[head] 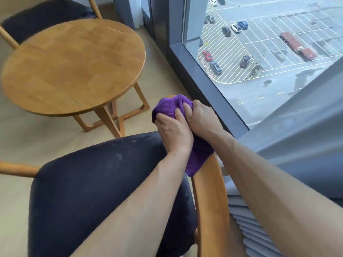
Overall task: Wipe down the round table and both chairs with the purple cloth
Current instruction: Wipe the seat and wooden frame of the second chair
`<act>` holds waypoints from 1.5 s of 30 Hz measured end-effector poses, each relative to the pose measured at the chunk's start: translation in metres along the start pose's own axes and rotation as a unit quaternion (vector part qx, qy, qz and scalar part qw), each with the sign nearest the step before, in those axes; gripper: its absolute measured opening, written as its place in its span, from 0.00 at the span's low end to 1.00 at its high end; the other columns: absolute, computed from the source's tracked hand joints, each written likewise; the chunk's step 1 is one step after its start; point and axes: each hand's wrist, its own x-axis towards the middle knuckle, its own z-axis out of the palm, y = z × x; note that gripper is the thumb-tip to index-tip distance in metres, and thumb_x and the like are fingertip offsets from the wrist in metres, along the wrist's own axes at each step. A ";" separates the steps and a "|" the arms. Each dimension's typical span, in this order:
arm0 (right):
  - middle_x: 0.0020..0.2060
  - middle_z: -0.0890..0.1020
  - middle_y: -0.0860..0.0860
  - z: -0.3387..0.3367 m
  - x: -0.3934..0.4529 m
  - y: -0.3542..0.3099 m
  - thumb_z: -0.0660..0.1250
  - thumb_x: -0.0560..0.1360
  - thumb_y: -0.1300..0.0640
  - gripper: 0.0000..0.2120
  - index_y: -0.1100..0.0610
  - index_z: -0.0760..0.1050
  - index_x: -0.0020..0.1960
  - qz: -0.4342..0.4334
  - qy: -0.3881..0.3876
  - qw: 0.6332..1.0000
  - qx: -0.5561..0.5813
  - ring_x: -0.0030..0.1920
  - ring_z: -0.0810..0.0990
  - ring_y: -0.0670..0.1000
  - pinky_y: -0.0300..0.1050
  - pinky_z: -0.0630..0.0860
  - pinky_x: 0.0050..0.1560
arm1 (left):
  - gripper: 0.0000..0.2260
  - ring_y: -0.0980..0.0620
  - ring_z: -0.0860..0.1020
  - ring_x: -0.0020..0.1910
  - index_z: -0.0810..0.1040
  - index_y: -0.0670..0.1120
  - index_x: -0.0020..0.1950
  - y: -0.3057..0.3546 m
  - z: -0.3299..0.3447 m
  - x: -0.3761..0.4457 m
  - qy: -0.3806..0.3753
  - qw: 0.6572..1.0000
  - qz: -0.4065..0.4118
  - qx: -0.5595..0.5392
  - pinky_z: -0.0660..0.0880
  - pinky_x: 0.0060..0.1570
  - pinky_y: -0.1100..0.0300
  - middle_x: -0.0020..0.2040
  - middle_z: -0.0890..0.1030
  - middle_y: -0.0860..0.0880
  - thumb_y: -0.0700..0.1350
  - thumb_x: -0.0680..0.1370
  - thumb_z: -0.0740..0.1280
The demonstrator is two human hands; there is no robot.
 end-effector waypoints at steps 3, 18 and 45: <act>0.47 0.80 0.60 -0.002 -0.043 0.017 0.54 0.82 0.44 0.17 0.57 0.67 0.47 0.054 0.013 0.998 0.021 0.52 0.78 0.62 0.49 0.64 0.44 | 0.21 0.45 0.74 0.61 0.67 0.40 0.65 -0.017 -0.007 -0.040 -0.040 0.999 0.008 0.006 0.66 0.52 0.59 0.63 0.74 0.42 0.56 0.84 0.56; 0.40 0.77 0.40 0.013 -0.220 0.057 0.59 0.81 0.49 0.03 0.41 0.69 0.53 0.098 0.087 0.986 0.104 0.40 0.74 0.43 0.29 0.68 0.40 | 0.18 0.52 0.70 0.64 0.66 0.45 0.69 -0.080 -0.062 -0.175 -0.168 0.984 0.029 0.052 0.67 0.66 0.56 0.62 0.69 0.49 0.53 0.82 0.60; 0.40 0.75 0.52 0.007 -0.002 0.025 0.53 0.82 0.43 0.19 0.57 0.69 0.45 0.013 0.002 1.000 0.009 0.45 0.73 0.56 0.46 0.64 0.45 | 0.29 0.43 0.73 0.66 0.63 0.42 0.73 -0.008 -0.003 -0.015 -0.018 0.999 -0.041 -0.008 0.64 0.50 0.57 0.69 0.71 0.42 0.62 0.81 0.59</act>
